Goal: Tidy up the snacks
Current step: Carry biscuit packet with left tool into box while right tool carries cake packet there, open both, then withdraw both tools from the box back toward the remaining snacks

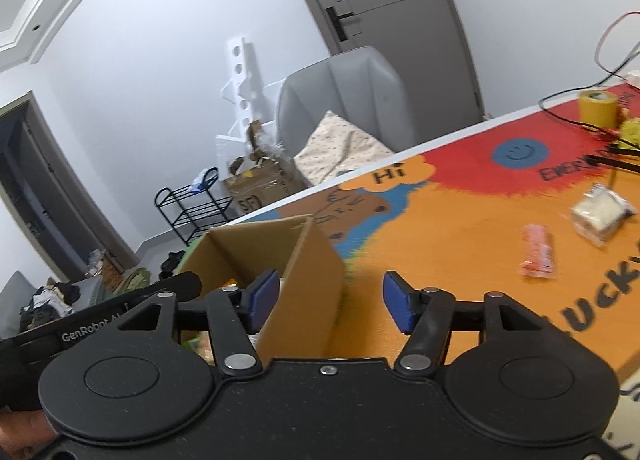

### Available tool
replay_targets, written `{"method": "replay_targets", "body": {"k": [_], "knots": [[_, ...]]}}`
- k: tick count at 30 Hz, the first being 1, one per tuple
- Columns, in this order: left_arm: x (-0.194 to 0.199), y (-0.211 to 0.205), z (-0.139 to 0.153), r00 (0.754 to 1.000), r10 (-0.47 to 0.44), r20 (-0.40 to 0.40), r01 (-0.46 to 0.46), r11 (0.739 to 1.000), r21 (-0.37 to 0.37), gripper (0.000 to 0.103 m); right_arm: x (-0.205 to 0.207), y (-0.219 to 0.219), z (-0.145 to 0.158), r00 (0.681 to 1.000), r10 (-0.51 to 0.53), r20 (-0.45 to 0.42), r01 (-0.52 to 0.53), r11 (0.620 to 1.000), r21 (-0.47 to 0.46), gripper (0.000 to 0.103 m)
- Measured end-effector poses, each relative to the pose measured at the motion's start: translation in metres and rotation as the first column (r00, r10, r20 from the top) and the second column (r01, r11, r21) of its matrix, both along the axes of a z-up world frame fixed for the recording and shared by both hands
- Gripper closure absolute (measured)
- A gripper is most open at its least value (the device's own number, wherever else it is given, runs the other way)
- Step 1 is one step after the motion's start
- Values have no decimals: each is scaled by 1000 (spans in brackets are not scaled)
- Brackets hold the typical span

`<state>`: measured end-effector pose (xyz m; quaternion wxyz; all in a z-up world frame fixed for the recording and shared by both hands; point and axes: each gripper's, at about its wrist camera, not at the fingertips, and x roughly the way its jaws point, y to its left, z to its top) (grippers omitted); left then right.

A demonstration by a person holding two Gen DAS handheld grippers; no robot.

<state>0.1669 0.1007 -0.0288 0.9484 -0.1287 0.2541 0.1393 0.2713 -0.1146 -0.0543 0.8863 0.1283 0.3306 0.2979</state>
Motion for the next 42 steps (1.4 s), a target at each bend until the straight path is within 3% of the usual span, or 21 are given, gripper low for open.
{"method": "replay_targets", "body": {"k": [15,31,42], "knots": [[17,-64,-4,991,-133,-19,132,991,-8,9,1,-79,-10,988,-152,-6,152,988,-7,26],[47,-129,-17,971,-234,-46,234,972,-6,9,7,-153,-28,960,-278,-34,278,960,0,24],[77,-162,-30,955,-289,-72,289,957,-10,9,32,-179,-51,944,-322,-73,323,946,4,24]]}}
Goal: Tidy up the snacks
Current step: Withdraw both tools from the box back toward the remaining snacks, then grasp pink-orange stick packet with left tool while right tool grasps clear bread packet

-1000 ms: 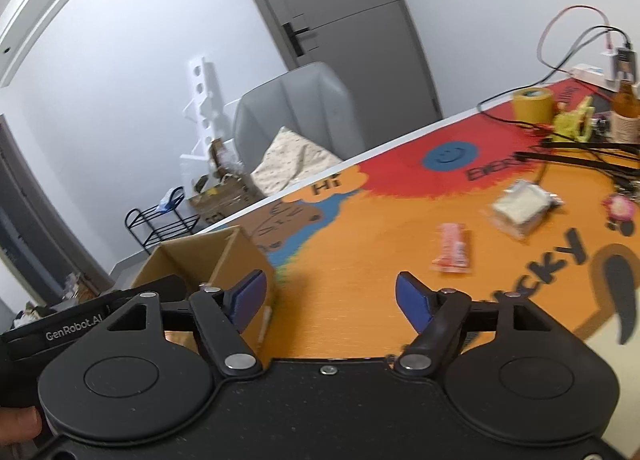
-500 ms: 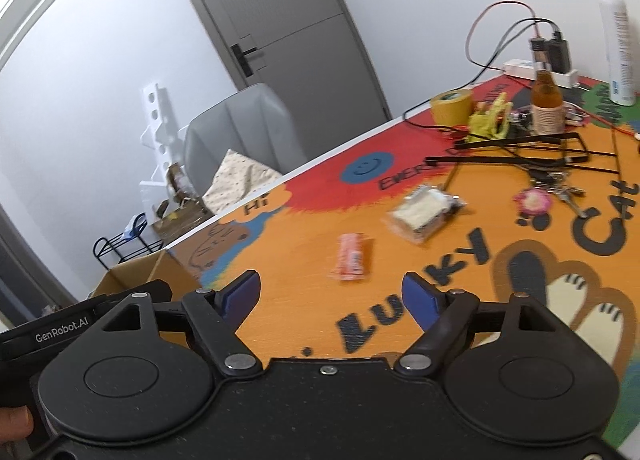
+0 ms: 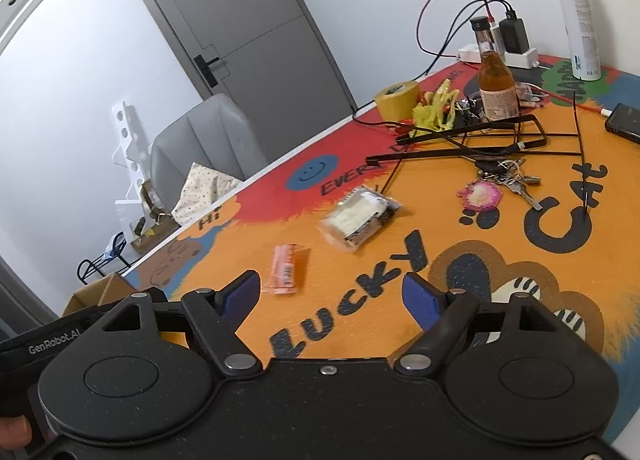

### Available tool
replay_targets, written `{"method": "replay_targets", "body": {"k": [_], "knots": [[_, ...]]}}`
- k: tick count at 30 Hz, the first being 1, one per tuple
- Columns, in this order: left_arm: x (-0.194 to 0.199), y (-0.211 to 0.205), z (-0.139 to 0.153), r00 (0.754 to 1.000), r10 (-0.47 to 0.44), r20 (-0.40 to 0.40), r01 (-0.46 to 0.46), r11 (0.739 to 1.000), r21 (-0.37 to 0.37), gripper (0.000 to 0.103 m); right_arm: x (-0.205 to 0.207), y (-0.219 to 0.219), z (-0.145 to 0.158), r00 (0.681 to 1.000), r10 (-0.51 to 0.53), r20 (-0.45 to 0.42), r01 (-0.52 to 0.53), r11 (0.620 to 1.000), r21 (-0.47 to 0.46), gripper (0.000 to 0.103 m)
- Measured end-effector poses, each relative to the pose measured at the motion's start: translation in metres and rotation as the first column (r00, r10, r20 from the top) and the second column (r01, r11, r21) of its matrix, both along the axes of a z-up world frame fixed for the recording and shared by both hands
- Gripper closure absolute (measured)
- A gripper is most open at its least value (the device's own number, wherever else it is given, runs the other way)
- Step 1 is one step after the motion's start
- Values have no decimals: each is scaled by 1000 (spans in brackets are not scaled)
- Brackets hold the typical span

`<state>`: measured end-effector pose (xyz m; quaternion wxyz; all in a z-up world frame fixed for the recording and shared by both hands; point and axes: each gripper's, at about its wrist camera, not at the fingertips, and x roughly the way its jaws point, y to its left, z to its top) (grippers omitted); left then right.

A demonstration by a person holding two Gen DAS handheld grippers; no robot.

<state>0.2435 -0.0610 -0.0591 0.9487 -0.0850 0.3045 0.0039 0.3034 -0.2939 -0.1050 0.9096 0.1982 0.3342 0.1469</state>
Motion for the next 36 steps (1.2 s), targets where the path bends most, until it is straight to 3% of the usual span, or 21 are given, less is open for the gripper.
{"method": "replay_targets", "body": {"k": [4,14,18,24,30,35,36], "knots": [[15,-8,-7,1000,-10,-11,10,1000,3,9,14,-4,-8,1000,-5,-5,5,1000,-3,23],[61,-22,-30,999,-27,-34,26,1000,-14,11,55,-6,-24,1000,1,16,-1,1000,-23,6],[79,-28,-41,999,-34,-42,33,999,-26,13,73,-8,-31,1000,0,5,0,1000,-7,6],[102,-36,-57,997,-45,-62,43,999,-31,27,95,-8,-40,1000,11,-3,-11,1000,-1,6],[122,-43,-75,993,-58,-105,56,998,-22,49,113,0,-46,1000,29,-6,-29,999,-28,6],[129,-39,-82,991,-44,-124,45,999,8,81,127,14,-46,998,58,4,-58,996,-62,6],[129,-36,-81,991,-40,-126,41,999,4,81,129,17,-45,998,64,8,-64,995,-72,6]]}}
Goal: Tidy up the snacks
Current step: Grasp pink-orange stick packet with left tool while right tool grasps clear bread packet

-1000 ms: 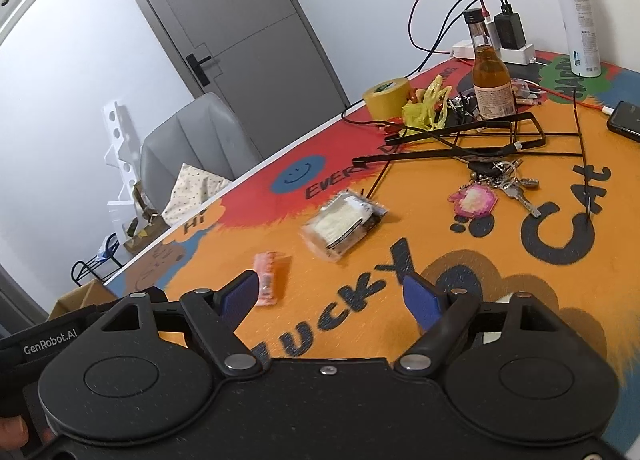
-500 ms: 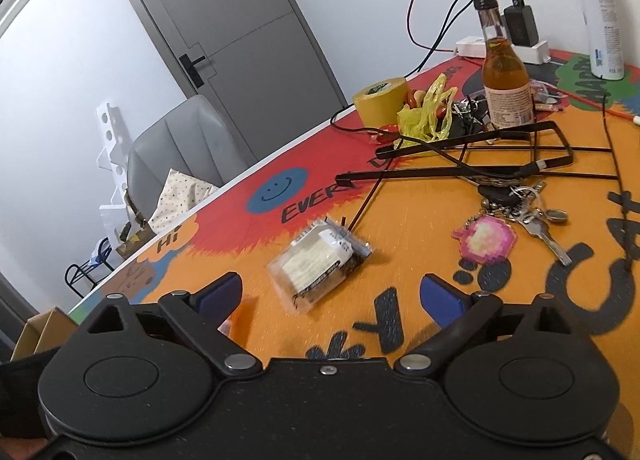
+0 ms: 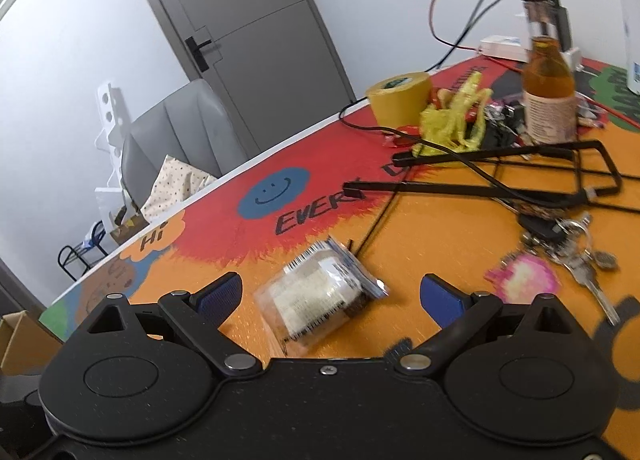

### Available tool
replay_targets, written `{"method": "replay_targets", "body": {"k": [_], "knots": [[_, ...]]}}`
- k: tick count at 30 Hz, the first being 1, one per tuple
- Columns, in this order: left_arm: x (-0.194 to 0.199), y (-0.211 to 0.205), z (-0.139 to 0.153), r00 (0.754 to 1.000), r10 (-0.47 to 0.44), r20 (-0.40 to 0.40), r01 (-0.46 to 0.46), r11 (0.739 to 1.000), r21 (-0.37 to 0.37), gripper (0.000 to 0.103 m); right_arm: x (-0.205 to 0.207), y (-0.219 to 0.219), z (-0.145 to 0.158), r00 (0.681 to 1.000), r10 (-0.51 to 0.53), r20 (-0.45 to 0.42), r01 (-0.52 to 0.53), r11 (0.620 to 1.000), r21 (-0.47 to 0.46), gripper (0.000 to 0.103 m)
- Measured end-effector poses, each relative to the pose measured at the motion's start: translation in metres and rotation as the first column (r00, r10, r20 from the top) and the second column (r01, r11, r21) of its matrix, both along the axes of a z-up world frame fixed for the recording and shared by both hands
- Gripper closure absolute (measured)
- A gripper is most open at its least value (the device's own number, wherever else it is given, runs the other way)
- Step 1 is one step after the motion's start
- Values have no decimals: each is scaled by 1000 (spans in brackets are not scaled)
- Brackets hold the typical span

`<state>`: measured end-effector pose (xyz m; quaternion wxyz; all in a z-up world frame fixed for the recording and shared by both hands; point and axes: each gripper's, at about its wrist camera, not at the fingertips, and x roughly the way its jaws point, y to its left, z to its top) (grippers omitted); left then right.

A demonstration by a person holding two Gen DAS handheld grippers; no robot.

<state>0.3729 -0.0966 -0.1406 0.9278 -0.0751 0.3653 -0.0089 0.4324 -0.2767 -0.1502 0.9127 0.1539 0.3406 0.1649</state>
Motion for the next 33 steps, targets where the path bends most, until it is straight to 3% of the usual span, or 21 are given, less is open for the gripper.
{"method": "replay_targets", "body": {"k": [12,13,15,17,21,33], "knots": [[-9,29,7,999,44,-7,-44,999,-9,84,9,38,-1,997,72,9,-70,983,-169,5],[-11,31,8,999,47,-8,-47,999,-10,84,9,41,-3,997,80,-2,-79,978,-195,7],[-15,35,9,999,53,-9,-54,999,-11,84,6,46,-7,996,83,-32,-88,969,-231,29],[-19,39,10,998,63,-9,-63,998,-12,84,-2,49,-6,997,81,-20,-83,963,-257,38],[-30,44,14,997,76,-2,-76,997,-18,84,-15,44,-1,995,85,-51,-94,975,-202,48],[-77,54,40,997,61,48,-59,997,-43,84,-73,44,21,999,42,-28,-46,989,-141,53]]}}
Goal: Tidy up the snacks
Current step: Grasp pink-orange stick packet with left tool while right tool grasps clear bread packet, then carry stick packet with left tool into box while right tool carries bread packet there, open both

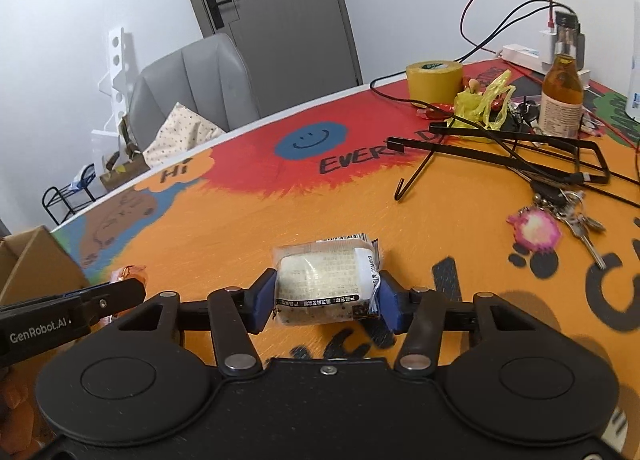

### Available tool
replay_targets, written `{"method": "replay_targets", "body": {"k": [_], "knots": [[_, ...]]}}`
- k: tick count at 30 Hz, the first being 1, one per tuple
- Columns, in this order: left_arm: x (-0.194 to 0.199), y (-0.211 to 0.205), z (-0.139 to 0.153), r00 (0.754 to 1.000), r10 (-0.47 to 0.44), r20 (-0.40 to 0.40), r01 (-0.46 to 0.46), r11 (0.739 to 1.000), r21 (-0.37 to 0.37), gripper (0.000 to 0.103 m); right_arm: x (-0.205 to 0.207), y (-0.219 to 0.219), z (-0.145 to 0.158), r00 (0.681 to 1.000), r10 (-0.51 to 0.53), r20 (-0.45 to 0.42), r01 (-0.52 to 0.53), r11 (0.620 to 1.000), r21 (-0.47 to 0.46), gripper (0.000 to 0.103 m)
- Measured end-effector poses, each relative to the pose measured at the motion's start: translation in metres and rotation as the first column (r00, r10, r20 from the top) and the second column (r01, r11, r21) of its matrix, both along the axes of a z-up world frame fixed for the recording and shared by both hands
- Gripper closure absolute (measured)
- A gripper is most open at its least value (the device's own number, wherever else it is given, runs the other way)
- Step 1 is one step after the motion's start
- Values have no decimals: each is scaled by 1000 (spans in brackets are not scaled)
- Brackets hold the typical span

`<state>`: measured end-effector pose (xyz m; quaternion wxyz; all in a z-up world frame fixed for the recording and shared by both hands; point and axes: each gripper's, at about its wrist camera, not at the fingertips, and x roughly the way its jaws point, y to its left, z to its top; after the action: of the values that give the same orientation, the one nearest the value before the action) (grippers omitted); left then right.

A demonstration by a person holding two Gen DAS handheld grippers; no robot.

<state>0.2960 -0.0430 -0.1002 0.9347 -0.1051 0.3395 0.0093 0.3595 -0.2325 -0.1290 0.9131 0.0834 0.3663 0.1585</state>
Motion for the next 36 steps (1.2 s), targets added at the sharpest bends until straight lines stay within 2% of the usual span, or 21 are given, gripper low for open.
{"method": "replay_targets", "body": {"k": [20,36], "knots": [[-73,29,44,994,23,104,-22,1000,-6,84,-64,24,45,995,39,94,-48,995,86,53],[-111,76,66,980,112,162,-111,994,-14,84,-85,68,67,982,130,136,-146,983,114,53]]}}
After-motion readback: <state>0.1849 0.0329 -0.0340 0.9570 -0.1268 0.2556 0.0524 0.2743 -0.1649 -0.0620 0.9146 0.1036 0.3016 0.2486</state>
